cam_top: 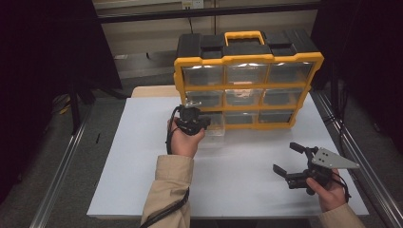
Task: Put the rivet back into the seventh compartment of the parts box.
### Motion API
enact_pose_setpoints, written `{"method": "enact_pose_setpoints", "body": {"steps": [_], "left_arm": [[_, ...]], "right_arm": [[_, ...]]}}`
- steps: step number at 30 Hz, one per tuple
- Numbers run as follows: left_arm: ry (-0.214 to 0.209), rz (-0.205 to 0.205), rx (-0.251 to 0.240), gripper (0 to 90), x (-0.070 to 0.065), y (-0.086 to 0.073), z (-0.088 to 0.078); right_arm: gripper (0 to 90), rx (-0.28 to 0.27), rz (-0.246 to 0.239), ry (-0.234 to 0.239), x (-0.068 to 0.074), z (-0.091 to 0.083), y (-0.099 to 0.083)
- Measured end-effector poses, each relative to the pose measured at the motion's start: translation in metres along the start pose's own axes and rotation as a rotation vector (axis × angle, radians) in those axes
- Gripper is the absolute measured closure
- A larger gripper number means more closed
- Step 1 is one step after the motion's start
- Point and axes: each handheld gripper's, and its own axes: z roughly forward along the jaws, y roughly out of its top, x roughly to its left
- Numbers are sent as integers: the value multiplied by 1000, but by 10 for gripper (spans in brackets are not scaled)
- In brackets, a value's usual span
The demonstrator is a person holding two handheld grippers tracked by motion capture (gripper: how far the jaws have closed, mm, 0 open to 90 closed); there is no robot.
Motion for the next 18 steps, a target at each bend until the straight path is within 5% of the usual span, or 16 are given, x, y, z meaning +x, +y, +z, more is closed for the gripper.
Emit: {"method": "enact_pose_setpoints", "body": {"steps": [18], "left_arm": [[0, 13, 17, 839, -1, -3, 0]], "right_arm": [[8, -2, 8, -1, 1, 0, 0]]}}
